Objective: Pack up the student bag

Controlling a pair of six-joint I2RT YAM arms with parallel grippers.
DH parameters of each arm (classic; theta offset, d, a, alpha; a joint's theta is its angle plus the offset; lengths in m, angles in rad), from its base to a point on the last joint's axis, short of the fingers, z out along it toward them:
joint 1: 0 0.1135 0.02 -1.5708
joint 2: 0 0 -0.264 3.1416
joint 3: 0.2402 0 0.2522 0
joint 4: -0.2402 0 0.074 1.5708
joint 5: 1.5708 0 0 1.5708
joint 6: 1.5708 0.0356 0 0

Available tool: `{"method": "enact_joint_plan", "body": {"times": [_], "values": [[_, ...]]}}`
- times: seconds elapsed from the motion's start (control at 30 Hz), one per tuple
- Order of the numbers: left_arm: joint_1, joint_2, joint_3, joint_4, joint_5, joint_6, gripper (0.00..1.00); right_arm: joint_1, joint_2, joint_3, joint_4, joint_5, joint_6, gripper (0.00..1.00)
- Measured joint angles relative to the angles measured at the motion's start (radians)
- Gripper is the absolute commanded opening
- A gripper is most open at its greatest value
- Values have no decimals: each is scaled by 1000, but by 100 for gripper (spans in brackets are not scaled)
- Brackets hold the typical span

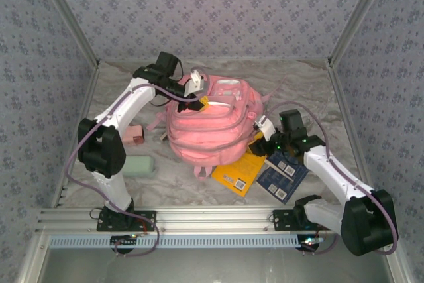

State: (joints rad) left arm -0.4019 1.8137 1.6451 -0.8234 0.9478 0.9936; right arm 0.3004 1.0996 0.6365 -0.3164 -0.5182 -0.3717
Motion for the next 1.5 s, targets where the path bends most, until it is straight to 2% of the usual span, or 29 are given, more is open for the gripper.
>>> {"method": "enact_joint_plan", "body": {"times": [0.4, 0.77, 0.9, 1.1, 1.3, 1.5], "values": [[10, -24, -79, 80, 21, -38, 0, -18, 113, -19, 40, 3, -53, 34], [11, -28, -95, 95, 28, -42, 0, -39, 169, -13, 116, 5, -68, 33], [11, -28, -96, 95, 29, -43, 0, -39, 198, 2, 140, 5, -73, 26], [11, -28, -96, 95, 29, -46, 0, -36, 230, 21, 160, 3, -90, 1], [11, -27, -95, 95, 29, -50, 0, -31, 218, 22, 150, 2, -93, 0], [7, -25, -93, 113, 28, -69, 0, 12, 126, 22, 88, 24, -93, 0]]}}
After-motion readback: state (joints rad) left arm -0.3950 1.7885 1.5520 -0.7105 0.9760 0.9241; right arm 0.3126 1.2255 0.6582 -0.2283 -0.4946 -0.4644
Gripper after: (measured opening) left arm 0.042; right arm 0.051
